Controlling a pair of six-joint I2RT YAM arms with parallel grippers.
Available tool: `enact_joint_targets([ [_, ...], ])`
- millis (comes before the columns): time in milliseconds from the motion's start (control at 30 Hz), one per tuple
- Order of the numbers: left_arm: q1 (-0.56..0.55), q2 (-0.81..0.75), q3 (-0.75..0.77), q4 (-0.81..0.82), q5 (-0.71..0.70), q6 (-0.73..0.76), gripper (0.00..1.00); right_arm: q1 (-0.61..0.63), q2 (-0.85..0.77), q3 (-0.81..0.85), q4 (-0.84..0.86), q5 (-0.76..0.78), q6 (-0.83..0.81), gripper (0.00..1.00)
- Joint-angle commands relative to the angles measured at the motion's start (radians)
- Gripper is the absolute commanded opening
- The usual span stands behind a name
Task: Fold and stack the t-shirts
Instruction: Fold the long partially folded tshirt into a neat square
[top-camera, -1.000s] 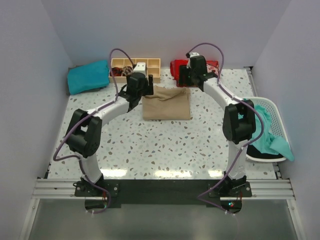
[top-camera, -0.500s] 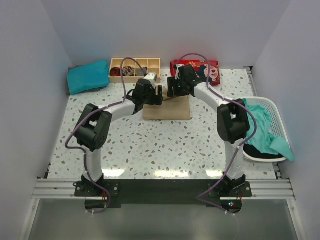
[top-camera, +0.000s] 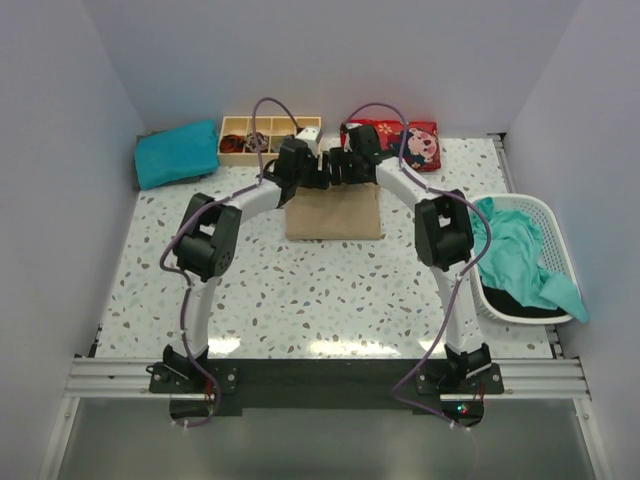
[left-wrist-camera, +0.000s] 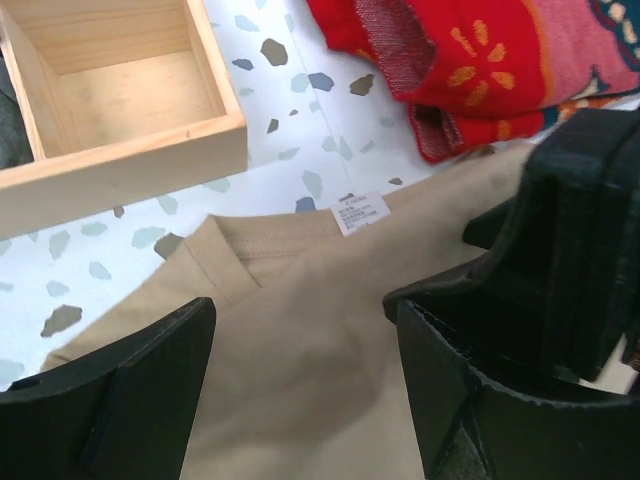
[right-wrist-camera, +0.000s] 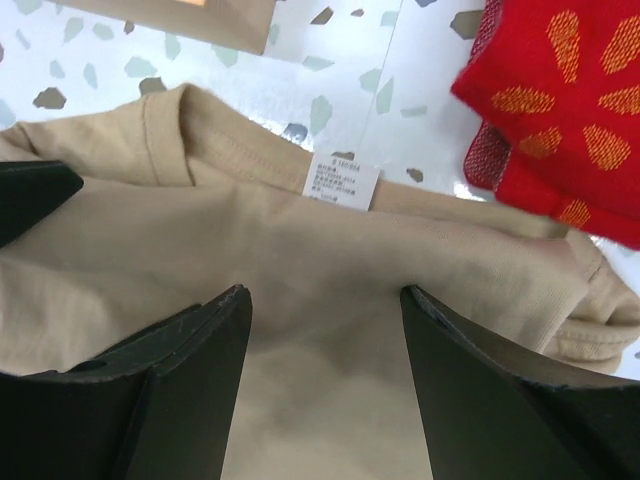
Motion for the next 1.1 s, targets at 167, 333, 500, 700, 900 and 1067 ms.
enact_joint_targets([
  [167,0.046,0.164,0.167,-0.049,-0.003,0.117,0.77,-0.029,0.087,0.128,-0.040,0.121,-0.022,0.66],
  [333,0.064,0.032,0.008,0.107,-0.041,0.151,0.79,-0.051,0.001,-0.014,0.089,0.119,-0.038,0.66],
  [500,0.070,-0.038,0.027,0.135,-0.120,0.234,0.82,-0.066,-0.006,0.012,0.068,0.102,-0.055,0.66],
  [700,0.070,-0.155,0.023,0.121,-0.126,0.258,0.82,-0.066,-0.120,-0.068,0.112,0.066,-0.057,0.66],
  [900,0.060,-0.247,-0.109,0.093,-0.059,0.187,0.82,-0.063,-0.212,-0.131,0.089,0.003,-0.036,0.66],
  [1067,0.060,-0.232,-0.170,0.101,0.052,0.123,0.79,-0.054,-0.269,-0.238,0.123,-0.039,-0.005,0.66],
])
